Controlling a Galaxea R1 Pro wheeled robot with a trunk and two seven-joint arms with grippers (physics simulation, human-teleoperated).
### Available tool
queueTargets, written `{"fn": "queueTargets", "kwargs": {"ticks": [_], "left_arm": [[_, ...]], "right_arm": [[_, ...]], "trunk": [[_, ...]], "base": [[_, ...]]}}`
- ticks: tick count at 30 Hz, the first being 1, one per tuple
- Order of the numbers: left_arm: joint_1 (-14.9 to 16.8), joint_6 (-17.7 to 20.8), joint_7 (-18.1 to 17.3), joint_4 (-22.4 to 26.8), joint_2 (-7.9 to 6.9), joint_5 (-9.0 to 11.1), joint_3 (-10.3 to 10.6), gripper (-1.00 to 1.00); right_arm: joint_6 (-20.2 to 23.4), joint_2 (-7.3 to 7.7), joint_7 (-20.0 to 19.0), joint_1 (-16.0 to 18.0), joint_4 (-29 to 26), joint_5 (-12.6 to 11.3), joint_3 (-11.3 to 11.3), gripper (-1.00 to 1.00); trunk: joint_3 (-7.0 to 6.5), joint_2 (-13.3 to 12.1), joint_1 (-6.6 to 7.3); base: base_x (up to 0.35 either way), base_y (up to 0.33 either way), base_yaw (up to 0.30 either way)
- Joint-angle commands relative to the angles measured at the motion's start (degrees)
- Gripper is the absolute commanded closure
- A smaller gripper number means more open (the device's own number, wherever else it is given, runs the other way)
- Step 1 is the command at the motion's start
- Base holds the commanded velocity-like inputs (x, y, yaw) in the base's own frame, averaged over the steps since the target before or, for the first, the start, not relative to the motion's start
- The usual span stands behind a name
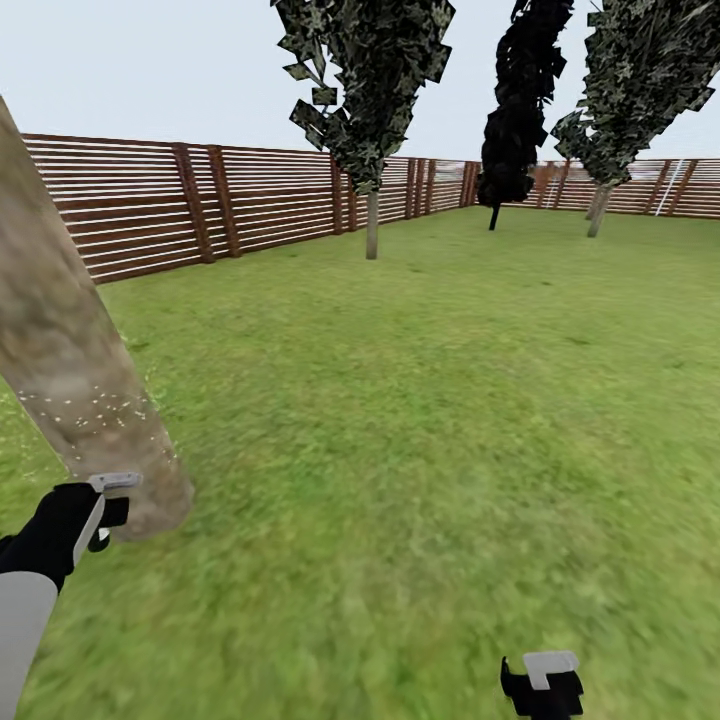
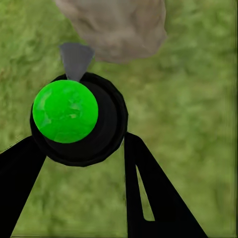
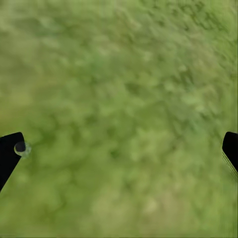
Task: In the garden, pick up the pesticide atomizer on the floor and spray pesticide onto both trees until each tree trunk is fully covered.
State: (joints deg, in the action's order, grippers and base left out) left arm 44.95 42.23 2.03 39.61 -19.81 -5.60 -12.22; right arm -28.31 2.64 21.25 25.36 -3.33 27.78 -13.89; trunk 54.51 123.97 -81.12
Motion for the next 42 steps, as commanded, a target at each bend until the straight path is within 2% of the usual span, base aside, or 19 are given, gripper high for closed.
{"fn": "queueTargets", "kwargs": {"ticks": [1,4,6,7,16,20,24,26,27,29,31,34,42], "left_arm": [[0.05,0.32,-0.28,0.05,0.03,-0.60,-0.17,1.00],[0.05,0.80,-0.33,0.05,0.06,-0.59,-0.21,1.00],[0.26,6.73,-0.42,0.35,0.04,-0.67,0.33,1.00],[0.24,8.44,-0.44,0.61,-0.01,-0.77,0.45,1.00],[0.10,8.73,-0.53,0.00,0.09,-0.62,0.27,1.00],[0.05,7.56,-0.49,-2.98,-0.22,-0.78,-0.05,1.00],[0.05,3.65,-0.14,-3.48,0.10,-0.58,-0.24,1.00],[0.05,0.60,0.11,-5.68,0.18,-0.51,-0.26,1.00],[0.05,-2.75,0.24,-7.72,0.18,-0.60,-0.32,1.00],[0.05,-6.17,0.33,-9.95,0.20,-0.48,-1.29,1.00],[0.05,-7.17,0.34,-11.43,0.59,-0.46,-2.59,1.00],[0.05,-7.53,0.23,-11.99,1.90,-0.58,-2.96,1.00],[0.05,-7.34,0.30,-12.01,2.15,-0.75,-2.98,1.00]], "right_arm": [[-0.17,0.00,0.20,0.04,0.07,0.60,-0.43,-1.00],[-0.17,0.00,0.19,0.04,0.07,0.60,-0.43,-1.00],[-0.17,0.00,0.19,0.01,0.07,0.60,-0.43,-1.00],[-0.17,0.00,0.19,0.01,0.07,0.60,-0.43,-1.00],[-0.17,0.00,0.16,0.04,0.07,0.60,-0.43,-1.00],[-0.17,-0.08,0.17,0.01,0.07,0.60,-0.43,-1.00],[-0.17,-0.09,0.14,0.01,0.07,0.60,-0.43,-1.00],[-0.17,-0.09,0.11,0.03,0.07,0.66,-0.43,-1.00],[-0.17,-0.09,0.12,0.04,0.07,0.68,-0.43,-1.00],[-0.17,-0.09,0.11,0.00,0.07,0.69,-0.43,-1.00],[-0.17,-0.09,0.11,0.01,0.07,0.72,-0.43,-1.00],[-0.17,-0.09,0.11,0.00,0.07,0.77,-0.43,-1.00],[-0.17,0.00,0.11,0.03,0.09,0.78,-0.43,-1.00]], "trunk": [[0.05,0.02,-0.01],[0.05,0.02,-0.01],[0.05,0.02,-0.01],[0.05,0.02,-0.01],[0.05,0.02,-0.01],[0.05,0.02,-0.01],[0.05,0.02,-0.01],[0.05,0.02,-0.01],[0.05,0.02,-0.01],[0.05,0.02,-0.01],[0.05,0.02,-0.01],[0.05,0.02,-0.01],[0.05,0.02,-0.01]], "base": [[0.227,-0.202,0.229],[0.184,-0.222,0.261],[0.122,-0.252,0.274],[0.100,-0.261,0.275],[0.024,-0.268,0.052],[0.004,-0.270,0.008],[0.147,-0.239,0.188],[0.263,-0.159,0.269],[0.282,-0.054,0.275],[0.102,-0.017,0.276],[0.025,-0.004,0.276],[0.004,-0.001,0.277],[0.262,0.000,0.184]]}}
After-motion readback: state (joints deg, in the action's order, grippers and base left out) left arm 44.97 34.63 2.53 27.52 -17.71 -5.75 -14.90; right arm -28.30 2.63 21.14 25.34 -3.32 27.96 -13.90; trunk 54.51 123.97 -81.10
